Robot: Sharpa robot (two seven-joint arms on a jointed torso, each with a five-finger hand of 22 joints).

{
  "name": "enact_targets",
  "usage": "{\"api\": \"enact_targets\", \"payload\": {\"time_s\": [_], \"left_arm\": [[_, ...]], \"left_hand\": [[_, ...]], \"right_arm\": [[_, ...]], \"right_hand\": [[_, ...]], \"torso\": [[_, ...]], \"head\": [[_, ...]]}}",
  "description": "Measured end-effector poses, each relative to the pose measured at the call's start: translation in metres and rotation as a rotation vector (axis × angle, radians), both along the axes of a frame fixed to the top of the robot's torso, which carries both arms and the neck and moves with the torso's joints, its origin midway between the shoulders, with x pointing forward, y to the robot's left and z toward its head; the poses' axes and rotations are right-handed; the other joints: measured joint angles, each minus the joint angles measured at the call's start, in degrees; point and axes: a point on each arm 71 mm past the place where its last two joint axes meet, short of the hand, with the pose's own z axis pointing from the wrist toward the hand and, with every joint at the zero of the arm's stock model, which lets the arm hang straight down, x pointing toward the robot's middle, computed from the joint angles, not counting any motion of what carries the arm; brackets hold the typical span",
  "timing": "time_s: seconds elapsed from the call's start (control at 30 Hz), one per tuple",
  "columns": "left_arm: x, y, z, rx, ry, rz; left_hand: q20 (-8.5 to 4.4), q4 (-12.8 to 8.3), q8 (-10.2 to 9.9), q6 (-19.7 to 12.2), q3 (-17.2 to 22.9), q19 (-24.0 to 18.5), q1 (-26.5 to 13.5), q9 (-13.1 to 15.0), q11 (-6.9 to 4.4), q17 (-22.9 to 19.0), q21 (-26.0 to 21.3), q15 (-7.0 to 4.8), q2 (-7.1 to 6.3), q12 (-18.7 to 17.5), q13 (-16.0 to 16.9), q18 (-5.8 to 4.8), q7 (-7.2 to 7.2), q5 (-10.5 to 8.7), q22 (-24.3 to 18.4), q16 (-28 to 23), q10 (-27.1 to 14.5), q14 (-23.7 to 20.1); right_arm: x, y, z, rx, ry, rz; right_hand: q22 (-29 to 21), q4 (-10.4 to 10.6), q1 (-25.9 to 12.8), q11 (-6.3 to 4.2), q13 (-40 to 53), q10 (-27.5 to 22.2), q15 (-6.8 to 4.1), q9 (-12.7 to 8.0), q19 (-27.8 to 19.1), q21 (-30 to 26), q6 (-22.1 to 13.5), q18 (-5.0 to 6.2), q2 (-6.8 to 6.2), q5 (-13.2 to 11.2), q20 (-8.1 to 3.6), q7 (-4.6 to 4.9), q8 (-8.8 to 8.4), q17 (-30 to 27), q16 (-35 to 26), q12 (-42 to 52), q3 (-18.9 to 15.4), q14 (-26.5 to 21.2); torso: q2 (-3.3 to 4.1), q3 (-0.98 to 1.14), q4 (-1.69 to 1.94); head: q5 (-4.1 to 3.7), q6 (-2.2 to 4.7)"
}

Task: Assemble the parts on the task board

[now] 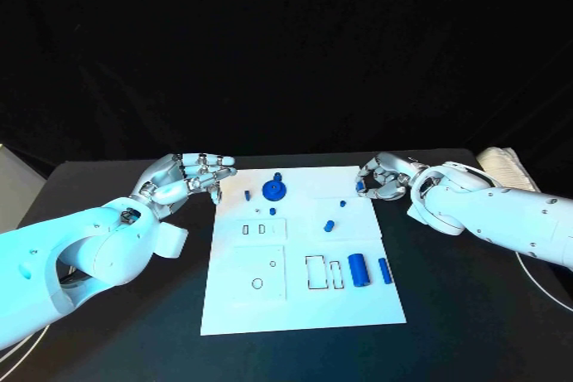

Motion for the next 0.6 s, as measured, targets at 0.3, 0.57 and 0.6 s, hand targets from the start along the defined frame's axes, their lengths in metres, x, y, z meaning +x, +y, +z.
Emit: {"api": "enact_targets", "payload": {"time_s": [0.3,0.57,0.6], "left_arm": [[0.0001,0.0001,-0.0001,0.0,0.0,0.0],[0.0002,0.0002,-0.0001,0.001,0.0,0.001],[0.0003,0.0003,-0.0002,0.001,0.001,0.001]], "left_hand": [[0.0,0.0,0.0,0.0,0.0,0.0,0.0,-0.01,0.0,0.0,0.0,0.0,0.0,0.0,0.0,0.0,0.0,0.0,0.0,0.0,0.0,0.0],[0.0,0.0,0.0,0.0,0.0,0.0,0.0,-0.01,0.0,0.0,0.0,0.0,0.0,0.0,0.0,0.0,0.0,0.0,-0.01,0.0,0.0,0.0],[0.0,0.0,0.0,0.0,0.0,0.0,0.0,-0.01,0.0,0.01,0.0,0.0,0.0,0.0,0.0,0.0,0.0,0.0,-0.01,0.0,0.0,0.0]], "right_arm": [[0.0005,0.0009,-0.0007,0.0,0.002,0.001],[0.0003,0.002,0.0,0.003,-0.005,0.001],[0.0002,0.0022,0.0003,0.005,-0.009,0.001]], "right_hand": [[0.04,-0.4,-0.08,-0.12,0.0,-0.12,-0.19,0.26,0.0,0.41,1.4,0.0,0.51,-0.25,0.0,-0.6,0.76,0.05,0.0,0.0,1.52,0.05],[0.04,-0.94,-0.62,-1.38,0.0,-0.13,-1.06,0.68,-0.16,0.45,3.83,0.0,1.06,-0.57,-0.63,-1.82,2.26,0.04,0.0,0.0,3.16,-0.01],[0.04,-0.98,-0.63,-1.56,0.0,-0.1,-1.24,0.72,-0.03,0.45,4.01,0.0,1.06,-0.6,-0.81,-1.99,2.5,0.04,0.0,0.0,3.34,-0.18]], "torso": [[0.0,0.0,-0.04],[-0.03,0.0,0.02],[-0.03,0.01,0.03]], "head": [[0.12,-0.07],[0.0,-0.18],[-0.01,-0.19]]}}
